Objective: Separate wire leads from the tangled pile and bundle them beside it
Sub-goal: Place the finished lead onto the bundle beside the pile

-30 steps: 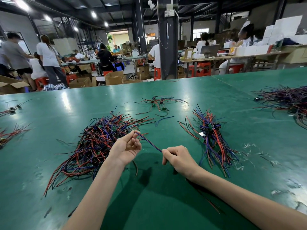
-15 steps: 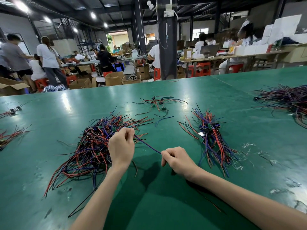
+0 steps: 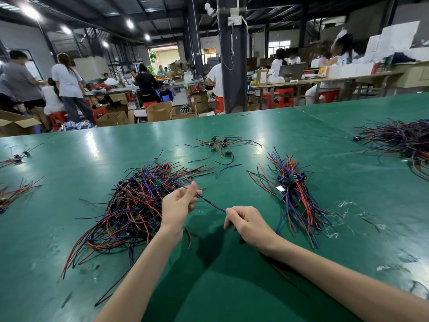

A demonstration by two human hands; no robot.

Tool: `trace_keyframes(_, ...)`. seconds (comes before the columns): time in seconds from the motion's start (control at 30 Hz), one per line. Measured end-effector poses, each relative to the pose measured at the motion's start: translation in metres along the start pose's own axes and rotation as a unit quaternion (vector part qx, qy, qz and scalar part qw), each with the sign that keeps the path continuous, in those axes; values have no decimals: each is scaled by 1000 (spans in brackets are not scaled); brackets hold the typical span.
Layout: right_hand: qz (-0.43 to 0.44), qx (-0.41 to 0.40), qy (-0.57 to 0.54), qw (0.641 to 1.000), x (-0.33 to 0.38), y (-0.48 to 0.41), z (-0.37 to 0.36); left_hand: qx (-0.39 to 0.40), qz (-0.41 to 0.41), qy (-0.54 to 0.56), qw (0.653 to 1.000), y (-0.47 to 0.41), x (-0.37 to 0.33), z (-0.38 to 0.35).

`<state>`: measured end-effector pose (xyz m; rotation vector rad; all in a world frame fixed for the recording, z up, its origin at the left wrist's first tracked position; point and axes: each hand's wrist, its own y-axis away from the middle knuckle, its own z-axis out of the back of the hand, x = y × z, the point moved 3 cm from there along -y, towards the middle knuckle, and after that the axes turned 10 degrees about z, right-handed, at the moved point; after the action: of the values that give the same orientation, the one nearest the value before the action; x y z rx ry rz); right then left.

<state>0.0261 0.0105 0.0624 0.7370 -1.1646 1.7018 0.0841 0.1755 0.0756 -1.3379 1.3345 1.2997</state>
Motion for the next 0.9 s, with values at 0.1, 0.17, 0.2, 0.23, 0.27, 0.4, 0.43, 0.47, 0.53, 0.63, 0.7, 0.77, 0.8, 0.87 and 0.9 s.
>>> trace_keyframes(0.1,11,-13,0,1000,1,0,1,81,50,-6,995,9,9,-13)
trace_keyframes(0.17,13,-24,2,1000,0,0,1,138,63,-20,988,17,16,-22)
trace_keyframes(0.2,13,-28,4,1000,-1,-1,1,159,65,-30,985,20,20,-26)
trace_keyframes(0.23,12,-31,5,999,-2,-1,1,175,65,-37,982,23,23,-29)
trace_keyframes(0.27,11,-34,4,999,-3,-1,1,185,64,-40,980,25,26,-32)
trace_keyframes(0.4,13,-39,1,999,-4,-2,2,195,59,-27,979,27,28,-35)
trace_keyframes(0.43,17,-37,0,999,-4,-2,2,196,60,-23,979,26,28,-34)
trace_keyframes(0.47,22,-34,-1,999,-3,-2,1,195,60,-20,979,26,27,-34)
trace_keyframes(0.53,29,-30,4,999,-1,-1,1,189,62,-16,980,25,27,-34)
trace_keyframes(0.63,28,-24,20,999,0,0,0,155,38,-42,986,24,27,-33)
trace_keyframes(0.7,17,-24,28,999,-2,-1,0,132,-4,-94,987,23,26,-32)
trace_keyframes(0.77,14,-25,33,999,-2,-1,0,100,-56,-164,980,23,23,-31)
trace_keyframes(0.8,14,-24,36,999,-2,-2,0,79,-83,-201,973,23,21,-30)
trace_keyframes(0.87,13,-19,36,999,-2,-1,-1,37,-116,-240,963,22,16,-27)
trace_keyframes(0.9,10,-16,32,999,-2,-1,-1,23,-122,-244,962,20,14,-25)
